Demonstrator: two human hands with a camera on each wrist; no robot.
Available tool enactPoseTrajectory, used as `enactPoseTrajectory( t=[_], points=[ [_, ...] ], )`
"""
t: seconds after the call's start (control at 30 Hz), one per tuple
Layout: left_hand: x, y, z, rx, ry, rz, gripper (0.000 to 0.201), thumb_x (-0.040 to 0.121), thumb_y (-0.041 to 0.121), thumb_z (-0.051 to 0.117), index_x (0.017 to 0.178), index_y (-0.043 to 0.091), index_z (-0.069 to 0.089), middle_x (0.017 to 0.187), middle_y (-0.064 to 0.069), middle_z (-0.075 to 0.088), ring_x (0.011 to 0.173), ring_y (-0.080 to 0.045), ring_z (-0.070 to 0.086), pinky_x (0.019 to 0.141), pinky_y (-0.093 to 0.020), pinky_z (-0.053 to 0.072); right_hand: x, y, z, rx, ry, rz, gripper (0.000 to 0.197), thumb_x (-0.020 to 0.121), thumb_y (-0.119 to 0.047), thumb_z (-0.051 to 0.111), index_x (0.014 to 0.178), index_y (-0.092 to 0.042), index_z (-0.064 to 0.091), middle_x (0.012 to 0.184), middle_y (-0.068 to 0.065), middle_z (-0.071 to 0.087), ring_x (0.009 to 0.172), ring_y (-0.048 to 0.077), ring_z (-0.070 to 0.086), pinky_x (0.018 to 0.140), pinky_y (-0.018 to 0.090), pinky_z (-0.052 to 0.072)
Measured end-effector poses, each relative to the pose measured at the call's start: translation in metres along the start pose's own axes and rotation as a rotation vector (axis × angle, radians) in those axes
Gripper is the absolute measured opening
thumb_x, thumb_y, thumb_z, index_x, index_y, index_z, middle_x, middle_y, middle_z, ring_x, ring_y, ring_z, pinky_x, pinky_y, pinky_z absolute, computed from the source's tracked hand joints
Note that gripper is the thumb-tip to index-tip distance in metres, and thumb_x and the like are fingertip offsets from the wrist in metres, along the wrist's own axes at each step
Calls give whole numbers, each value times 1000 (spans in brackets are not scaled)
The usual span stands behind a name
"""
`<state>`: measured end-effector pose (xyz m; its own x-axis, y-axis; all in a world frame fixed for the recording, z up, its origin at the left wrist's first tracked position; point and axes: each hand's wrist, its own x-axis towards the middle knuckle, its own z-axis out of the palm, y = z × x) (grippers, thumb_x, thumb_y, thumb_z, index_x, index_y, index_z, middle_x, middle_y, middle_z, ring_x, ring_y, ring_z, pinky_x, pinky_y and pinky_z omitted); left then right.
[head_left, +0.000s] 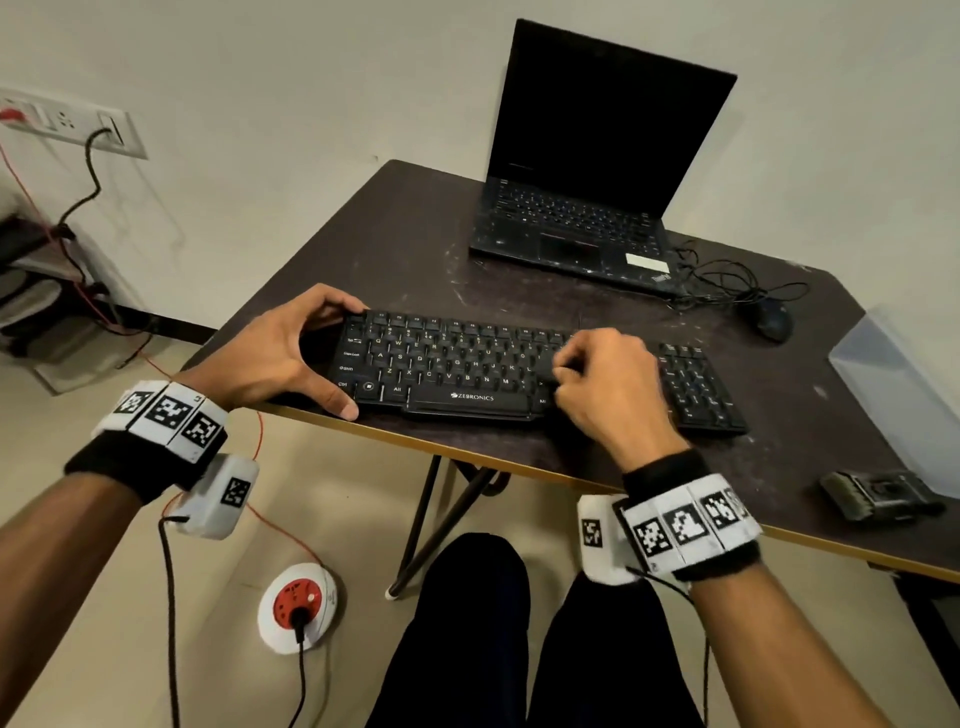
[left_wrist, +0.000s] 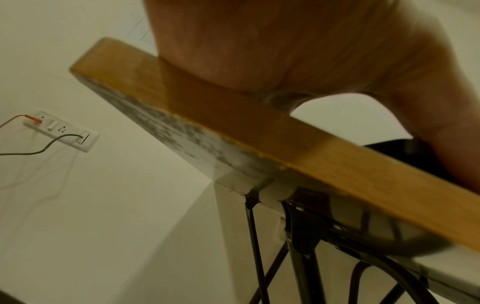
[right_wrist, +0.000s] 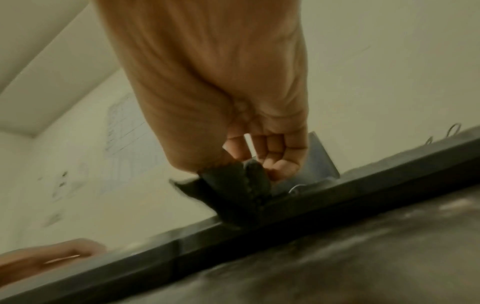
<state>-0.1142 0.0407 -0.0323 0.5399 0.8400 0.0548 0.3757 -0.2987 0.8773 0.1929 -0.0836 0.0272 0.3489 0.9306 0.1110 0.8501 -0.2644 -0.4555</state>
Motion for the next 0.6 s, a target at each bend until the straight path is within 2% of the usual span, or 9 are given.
enactPoseTrajectory(
  t=[0.13,0.2,0.3,0.37,0.5,0.57,0.6],
  points=[
    [-1,2,-1,-17,-6,8,111,32,43,102,131,32,56,134,11,67,127,-8,61,116,-48,43,-3,-40,33,85,-184,-201,17,94,-8,72,88,-22,76,94,-10,74,90,7,64,80,20,44],
    [0,3,0,-16,-9,-3,111,31,42,102,131,32,56,132,12,67,126,-7,62,116,-48,43,3,-32,28,58,-169,-152,17,92,-5,70,85,-20,76,90,-10,73,86,7,64,75,19,43],
    [-1,1,0,-10,-8,-10,113,30,46,102,132,35,55,132,16,67,126,-5,61,116,-48,43,9,-1,5,-8,-48,8,19,91,-7,69,81,-23,71,86,-7,69,91,16,64,81,22,40],
    [-1,1,0,3,-8,-17,114,30,48,102,132,36,55,132,17,67,127,-5,60,117,-49,42,6,-3,4,-11,-14,14,18,92,-8,70,83,-24,72,87,-6,68,94,17,65,81,21,39],
    [-1,2,-2,-5,-16,-16,116,28,52,103,132,37,55,133,15,67,128,-8,60,116,-52,43,2,-54,35,54,-140,-213,12,92,-6,71,88,-14,78,95,-1,76,94,17,66,79,18,39],
    [-3,2,-2,-14,-17,-15,115,28,50,104,132,36,55,133,13,67,127,-9,61,115,-52,44,3,-64,38,49,-169,-278,13,95,-10,73,86,-19,77,98,-2,74,97,17,66,81,22,41],
    [-3,2,-2,-16,-15,-14,114,29,48,104,132,36,55,133,13,67,127,-9,62,115,-52,44,7,-58,33,17,-172,-264,16,96,-12,74,84,-23,74,97,-3,73,99,17,66,81,23,42]
  ],
)
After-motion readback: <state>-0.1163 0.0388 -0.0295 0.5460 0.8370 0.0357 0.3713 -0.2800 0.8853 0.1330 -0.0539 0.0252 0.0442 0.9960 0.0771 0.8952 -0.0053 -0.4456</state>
